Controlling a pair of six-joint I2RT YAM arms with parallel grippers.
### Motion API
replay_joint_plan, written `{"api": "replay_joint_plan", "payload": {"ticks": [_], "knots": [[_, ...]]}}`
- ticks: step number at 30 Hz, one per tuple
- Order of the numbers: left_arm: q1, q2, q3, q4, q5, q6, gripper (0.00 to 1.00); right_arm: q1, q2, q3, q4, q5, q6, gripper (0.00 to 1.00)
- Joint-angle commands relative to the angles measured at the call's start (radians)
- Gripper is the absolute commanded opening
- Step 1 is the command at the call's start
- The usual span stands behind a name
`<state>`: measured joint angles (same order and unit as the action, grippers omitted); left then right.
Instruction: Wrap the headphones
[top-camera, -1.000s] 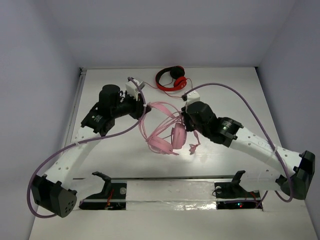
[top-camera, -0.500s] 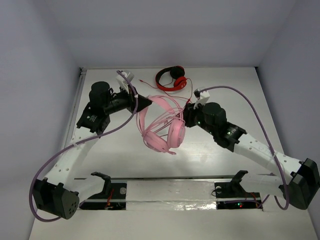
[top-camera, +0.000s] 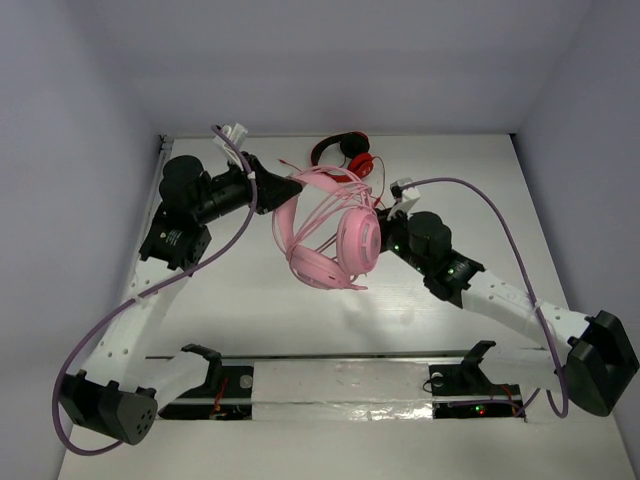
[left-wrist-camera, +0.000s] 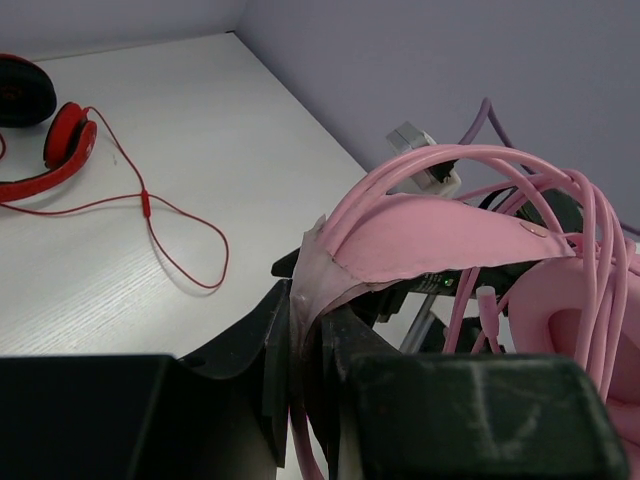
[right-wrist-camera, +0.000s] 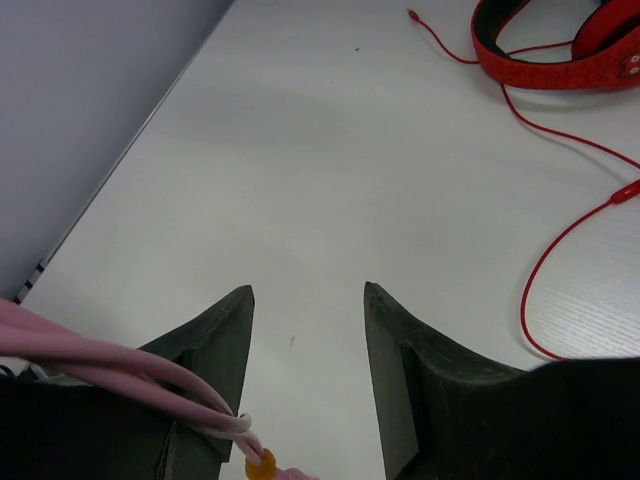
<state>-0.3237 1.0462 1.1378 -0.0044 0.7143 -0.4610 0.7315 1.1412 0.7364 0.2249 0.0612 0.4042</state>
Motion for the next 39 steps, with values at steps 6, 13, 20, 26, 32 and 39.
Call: {"api": "replay_joint_plan", "payload": {"ticks": [6,13,20,26,32,39], "knots": [[0.006,-0.026,0.05,0.081,0.016,-0.148,0.0,-0.006,0.005,-0.028,0.135,0.003,-0.018,0.4],[0.006,-0.032,0.048,0.122,-0.012,-0.226,0.0,-0.006,0.069,-0.054,0.235,-0.109,0.027,0.44],[0.006,-0.051,-0.001,0.185,-0.079,-0.307,0.0,-0.006,0.095,-0.054,0.286,-0.162,0.077,0.09],[0.006,-0.061,-0.232,0.469,-0.231,-0.592,0.0,0.009,0.121,-0.104,0.349,-0.177,0.241,0.04],[-0.02,-0.094,-0.391,0.647,-0.552,-0.734,0.0,0.089,0.149,-0.127,0.45,-0.115,0.374,0.09],[-0.098,-0.094,-0.411,0.642,-0.968,-0.622,0.0,0.187,0.163,-0.153,0.618,-0.113,0.641,0.1]]}}
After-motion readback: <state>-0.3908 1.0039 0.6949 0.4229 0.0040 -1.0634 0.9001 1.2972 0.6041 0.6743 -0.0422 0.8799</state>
